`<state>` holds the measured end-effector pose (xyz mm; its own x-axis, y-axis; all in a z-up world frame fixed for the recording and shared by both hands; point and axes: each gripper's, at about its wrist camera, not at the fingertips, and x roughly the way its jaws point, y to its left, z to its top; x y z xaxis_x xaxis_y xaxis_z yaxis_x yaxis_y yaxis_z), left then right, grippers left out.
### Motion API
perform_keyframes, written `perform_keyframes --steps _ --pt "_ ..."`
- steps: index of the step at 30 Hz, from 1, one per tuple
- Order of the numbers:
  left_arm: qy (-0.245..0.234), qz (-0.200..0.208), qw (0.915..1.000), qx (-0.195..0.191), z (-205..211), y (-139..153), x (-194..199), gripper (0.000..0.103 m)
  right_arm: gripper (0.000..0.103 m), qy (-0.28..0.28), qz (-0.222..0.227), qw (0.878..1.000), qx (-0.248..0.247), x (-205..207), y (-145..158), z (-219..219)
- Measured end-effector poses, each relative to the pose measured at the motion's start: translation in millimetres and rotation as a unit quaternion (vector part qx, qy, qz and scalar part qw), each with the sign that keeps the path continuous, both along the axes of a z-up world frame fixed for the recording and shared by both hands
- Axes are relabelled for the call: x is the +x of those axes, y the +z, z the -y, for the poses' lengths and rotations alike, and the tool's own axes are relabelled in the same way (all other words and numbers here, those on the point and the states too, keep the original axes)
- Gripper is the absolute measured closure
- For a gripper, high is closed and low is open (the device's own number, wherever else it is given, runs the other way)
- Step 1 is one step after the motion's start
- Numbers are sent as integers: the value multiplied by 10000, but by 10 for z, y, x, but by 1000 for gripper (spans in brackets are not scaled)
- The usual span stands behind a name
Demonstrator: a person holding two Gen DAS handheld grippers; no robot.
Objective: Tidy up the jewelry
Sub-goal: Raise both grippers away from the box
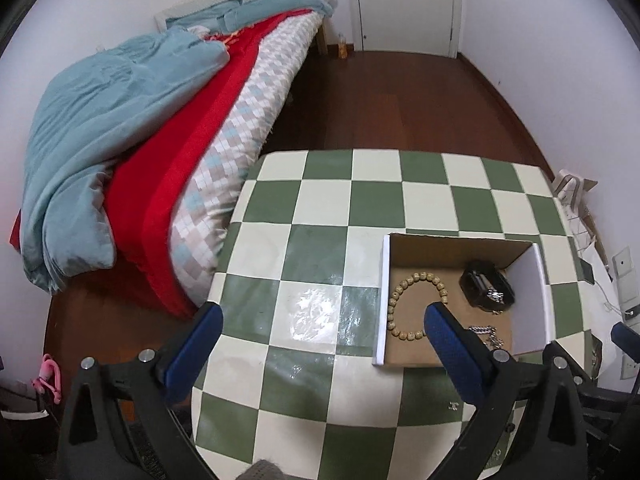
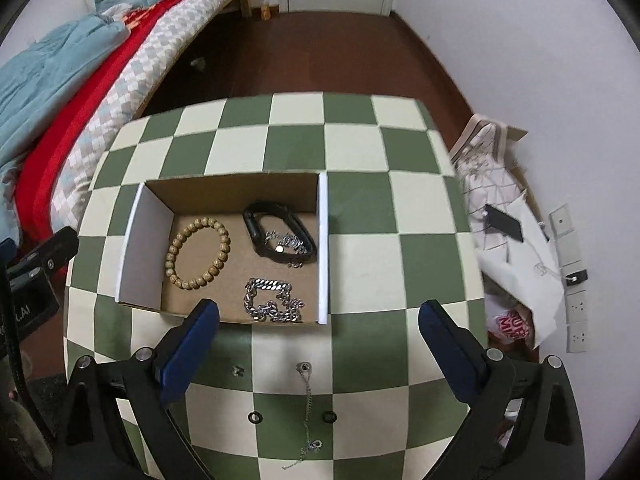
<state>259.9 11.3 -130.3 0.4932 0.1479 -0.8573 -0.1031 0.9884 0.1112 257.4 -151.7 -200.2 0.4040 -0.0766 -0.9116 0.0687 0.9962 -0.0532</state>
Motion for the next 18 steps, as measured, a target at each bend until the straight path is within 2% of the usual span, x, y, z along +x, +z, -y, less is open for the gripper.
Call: perform_keyframes --steps 13,18 --pt "-151 716 9973 14 -92 628 -658 0 2 60 819 9966 9 -653 691 -131" --pt "-225 899 9957 13 -118 779 -883 0 2 57 1098 9939 38 -914 936 -166"
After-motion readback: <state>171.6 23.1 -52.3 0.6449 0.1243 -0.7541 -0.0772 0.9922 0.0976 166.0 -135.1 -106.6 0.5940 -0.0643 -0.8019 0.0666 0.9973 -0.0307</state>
